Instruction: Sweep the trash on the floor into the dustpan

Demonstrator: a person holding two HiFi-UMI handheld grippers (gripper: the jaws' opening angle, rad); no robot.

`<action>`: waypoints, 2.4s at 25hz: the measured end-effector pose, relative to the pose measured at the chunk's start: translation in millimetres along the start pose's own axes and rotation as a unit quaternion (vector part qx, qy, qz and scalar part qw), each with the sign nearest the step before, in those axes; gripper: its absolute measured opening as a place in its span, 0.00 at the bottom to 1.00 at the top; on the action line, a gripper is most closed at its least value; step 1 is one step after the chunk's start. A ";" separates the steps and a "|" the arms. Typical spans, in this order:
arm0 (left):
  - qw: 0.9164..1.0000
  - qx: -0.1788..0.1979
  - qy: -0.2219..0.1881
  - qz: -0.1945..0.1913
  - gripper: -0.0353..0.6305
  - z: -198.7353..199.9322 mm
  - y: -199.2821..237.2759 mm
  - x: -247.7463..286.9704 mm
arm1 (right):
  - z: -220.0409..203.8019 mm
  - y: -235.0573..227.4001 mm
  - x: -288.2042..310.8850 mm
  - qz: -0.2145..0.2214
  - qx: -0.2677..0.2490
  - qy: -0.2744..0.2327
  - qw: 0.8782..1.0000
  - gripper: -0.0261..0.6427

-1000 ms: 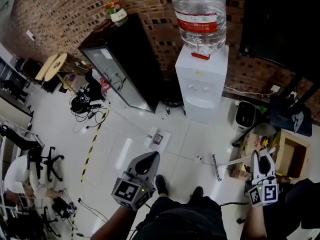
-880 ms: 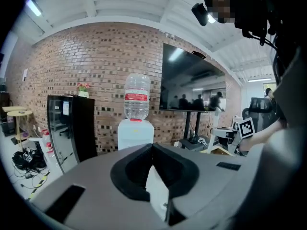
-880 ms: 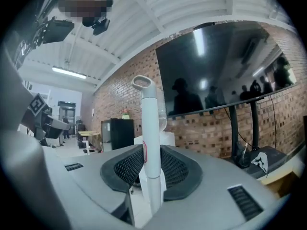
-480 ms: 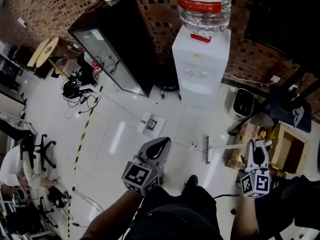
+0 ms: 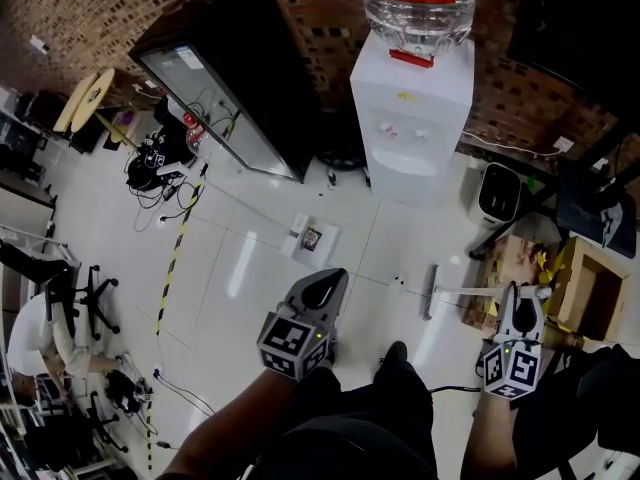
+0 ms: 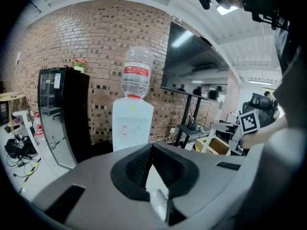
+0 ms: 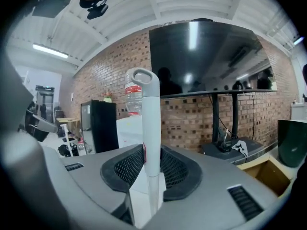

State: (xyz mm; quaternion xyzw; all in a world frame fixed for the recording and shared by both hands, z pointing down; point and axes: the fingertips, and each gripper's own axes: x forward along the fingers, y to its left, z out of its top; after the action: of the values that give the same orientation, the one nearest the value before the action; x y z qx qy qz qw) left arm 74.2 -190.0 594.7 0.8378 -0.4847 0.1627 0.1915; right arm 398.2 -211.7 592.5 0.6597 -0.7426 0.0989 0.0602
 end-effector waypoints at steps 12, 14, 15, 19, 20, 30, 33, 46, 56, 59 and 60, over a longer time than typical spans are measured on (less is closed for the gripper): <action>0.999 0.002 0.011 -0.031 0.06 -3.0 57.1 -24.5 | -38.7 92.6 16.5 -0.012 -0.065 0.031 0.997 0.21; 0.999 0.002 0.010 -0.038 0.06 -2.2 70.7 -28.6 | -39.7 112.1 25.2 -0.013 -0.066 0.035 0.997 0.21; 0.999 0.003 0.010 -0.042 0.06 -2.4 77.0 -30.6 | -40.4 121.5 30.5 -0.014 -0.068 0.038 0.997 0.21; 0.999 -0.003 0.006 -0.048 0.06 -5.6 113.4 -43.7 | -46.5 159.9 50.7 -0.037 -0.069 0.050 0.996 0.21; 0.999 -0.007 0.005 -0.046 0.06 -6.2 127.0 -48.0 | -47.8 171.4 55.4 -0.046 -0.068 0.054 0.995 0.21; 0.999 -0.017 0.012 -0.033 0.06 -21.0 241.4 -76.1 | -61.4 286.6 105.2 -0.053 -0.064 0.077 0.994 0.21; 0.999 -0.024 0.013 -0.024 0.06 -28.3 266.9 -84.1 | -64.3 304.0 112.3 -0.065 -0.058 0.080 0.993 0.21; 0.998 -0.064 -0.016 0.000 0.06 -19.0 344.1 -148.9 | -60.3 406.6 127.4 -0.044 -0.029 0.116 0.992 0.22; 0.997 -0.073 -0.036 0.017 0.06 -19.3 374.7 -184.7 | -57.1 490.7 130.0 0.017 -0.018 0.121 0.992 0.23; 0.996 -0.078 -0.040 0.026 0.06 -19.2 380.9 -193.0 | -52.9 513.9 134.1 0.036 -0.004 0.121 0.992 0.23; 0.996 -0.076 -0.044 0.029 0.06 -18.8 383.3 -196.6 | -52.3 523.1 135.4 0.043 0.000 0.123 0.992 0.23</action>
State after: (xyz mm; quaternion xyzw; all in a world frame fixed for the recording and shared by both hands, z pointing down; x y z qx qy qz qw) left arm -356.5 -208.6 583.6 0.8126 -0.5278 0.0939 0.2288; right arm -139.2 -273.3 637.9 0.6102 -0.7571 0.1817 0.1464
